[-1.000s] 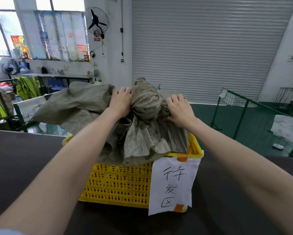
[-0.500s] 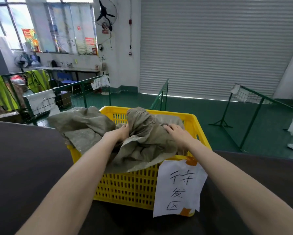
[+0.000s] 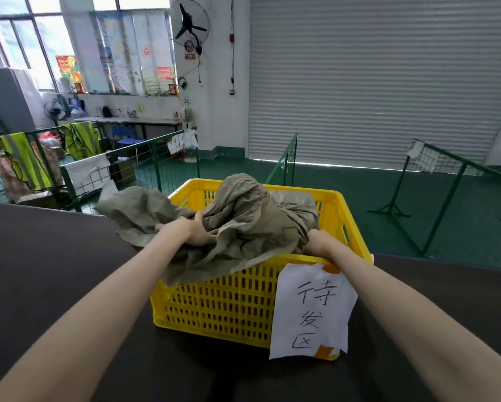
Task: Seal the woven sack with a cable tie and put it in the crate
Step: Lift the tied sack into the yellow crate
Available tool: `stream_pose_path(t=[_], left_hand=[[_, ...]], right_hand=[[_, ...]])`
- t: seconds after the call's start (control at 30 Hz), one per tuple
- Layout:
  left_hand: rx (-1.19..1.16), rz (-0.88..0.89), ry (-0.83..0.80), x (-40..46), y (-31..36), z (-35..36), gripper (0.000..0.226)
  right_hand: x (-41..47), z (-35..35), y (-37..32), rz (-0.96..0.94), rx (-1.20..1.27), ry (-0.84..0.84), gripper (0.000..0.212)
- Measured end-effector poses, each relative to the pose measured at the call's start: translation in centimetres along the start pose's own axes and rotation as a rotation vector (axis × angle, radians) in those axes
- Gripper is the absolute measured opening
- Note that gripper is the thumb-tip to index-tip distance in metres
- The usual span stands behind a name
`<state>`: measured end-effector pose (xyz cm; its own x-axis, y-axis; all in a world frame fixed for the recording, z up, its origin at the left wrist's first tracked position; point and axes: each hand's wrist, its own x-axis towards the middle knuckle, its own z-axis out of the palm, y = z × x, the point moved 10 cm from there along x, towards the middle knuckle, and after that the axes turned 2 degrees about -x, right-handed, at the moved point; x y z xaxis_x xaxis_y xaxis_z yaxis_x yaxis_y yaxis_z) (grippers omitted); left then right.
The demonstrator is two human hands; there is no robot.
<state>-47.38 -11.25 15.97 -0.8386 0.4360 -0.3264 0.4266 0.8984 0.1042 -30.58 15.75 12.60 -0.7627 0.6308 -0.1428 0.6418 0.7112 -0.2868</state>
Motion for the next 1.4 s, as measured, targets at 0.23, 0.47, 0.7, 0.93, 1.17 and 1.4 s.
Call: stream_pose_path(t=[0.23,0.47,0.7,0.93,1.17,1.4], left_hand=[[0.116,0.099,0.251,-0.3,2.8,-2.6,0.039],[-0.968,-0.006,0.745,-1.2,-1.7,-8.4,0.029],[-0.79,0.29,0.67,1.4,3.1,-4.4,0.021],[-0.028,0.26,-0.046,4.5,5.8,1.7,0.057],[0.152,0.289,-0.057,0.2,7.4,1.1,0.049],[0.365,0.154,0.631,-2.6,1.8,-7.0,0.066]], right_hand=[[-0.4,-4.3,-2.7,-0.123,0.079,0.2,0.013],[-1.5,-7.7,-2.2,-0.171,0.273,0.459,0.036],[-1.1,-4.7,-3.1,-0.199,0.17,0.231,0.022],[-2.0,-1.8,-3.0,-0.205,0.008,-0.005,0.022],[-4.0,-5.2,-4.7,-0.27,0.129,0.342,0.017],[-8.4,-3.1,-13.3,-0.691,0.376,0.002,0.038]])
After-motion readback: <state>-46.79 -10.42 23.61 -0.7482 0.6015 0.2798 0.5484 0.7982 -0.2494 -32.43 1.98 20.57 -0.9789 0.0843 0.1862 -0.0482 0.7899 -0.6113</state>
